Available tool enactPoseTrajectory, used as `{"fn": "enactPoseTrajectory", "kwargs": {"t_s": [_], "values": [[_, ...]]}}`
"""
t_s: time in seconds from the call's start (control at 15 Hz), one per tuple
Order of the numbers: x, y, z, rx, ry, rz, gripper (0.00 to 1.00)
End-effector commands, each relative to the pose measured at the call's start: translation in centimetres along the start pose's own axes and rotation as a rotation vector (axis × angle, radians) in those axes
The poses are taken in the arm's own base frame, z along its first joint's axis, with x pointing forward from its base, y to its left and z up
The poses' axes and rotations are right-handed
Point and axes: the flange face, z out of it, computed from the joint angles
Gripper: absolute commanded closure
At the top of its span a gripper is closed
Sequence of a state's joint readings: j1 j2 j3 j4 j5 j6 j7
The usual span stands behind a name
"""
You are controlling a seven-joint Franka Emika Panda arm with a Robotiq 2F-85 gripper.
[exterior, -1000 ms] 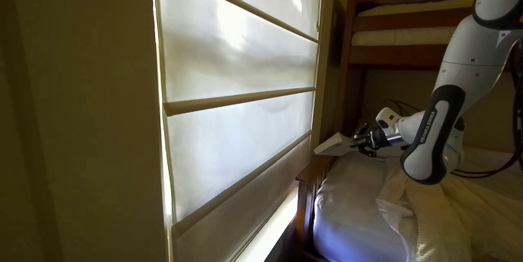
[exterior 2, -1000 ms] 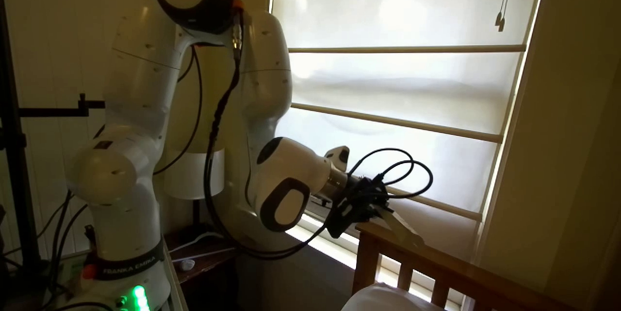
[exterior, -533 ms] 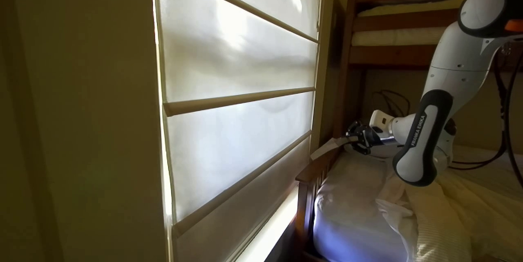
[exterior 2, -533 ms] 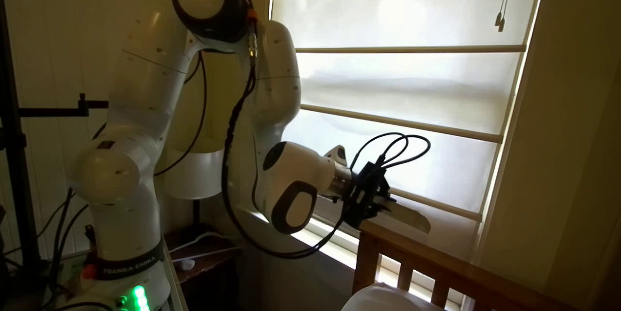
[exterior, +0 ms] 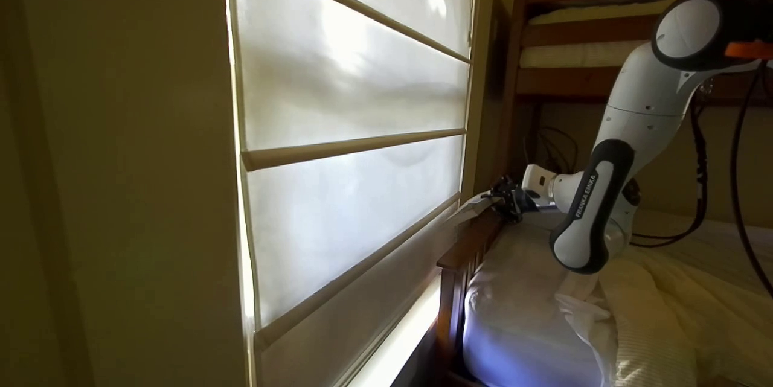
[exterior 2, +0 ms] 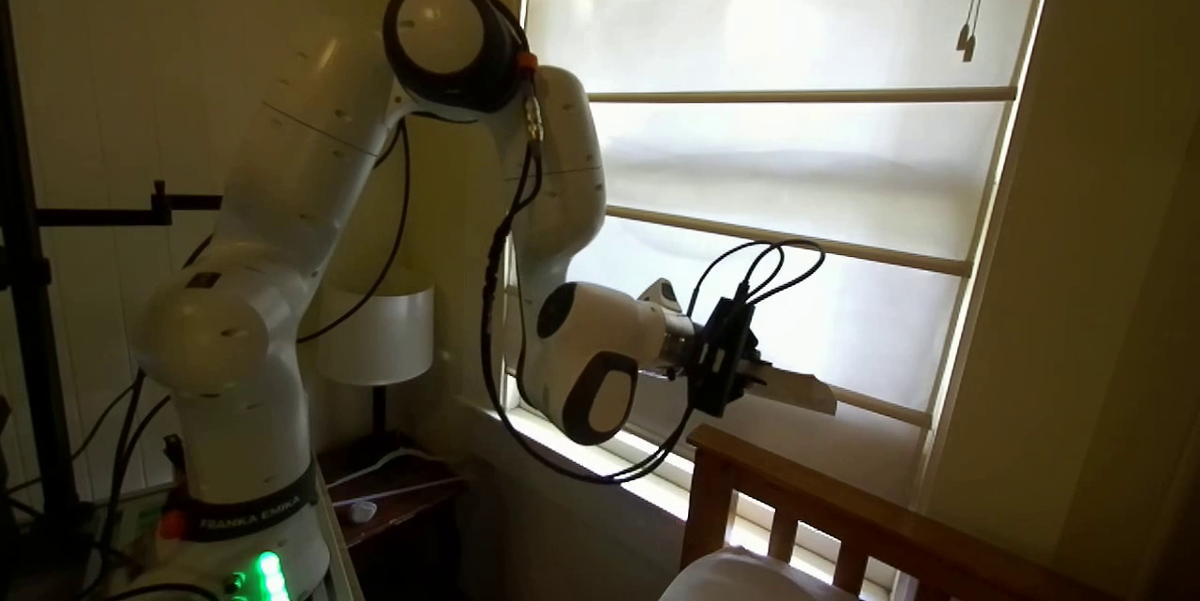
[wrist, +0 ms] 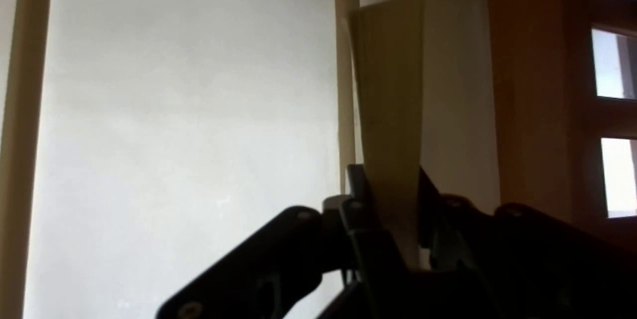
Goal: Put the book on the headboard
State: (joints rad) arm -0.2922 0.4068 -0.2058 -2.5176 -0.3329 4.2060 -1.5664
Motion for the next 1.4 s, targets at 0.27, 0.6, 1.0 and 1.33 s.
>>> {"fn": "enactPoseTrajectory", "kwargs": {"t_s": [0.27, 0.6, 1.0, 1.33], "values": [[-0.2, -6.4, 1.2, 0.095, -0.061, 0.043, 0.94], [0.2, -5.3, 2.5, 0.051, -0.070, 0.113, 0.94], [0.8, -7.0, 2.9, 0.080, -0.051, 0.069, 0.94], [0.6, -8.2, 3.3, 0.101, -0.064, 0.068, 0.94]]}}
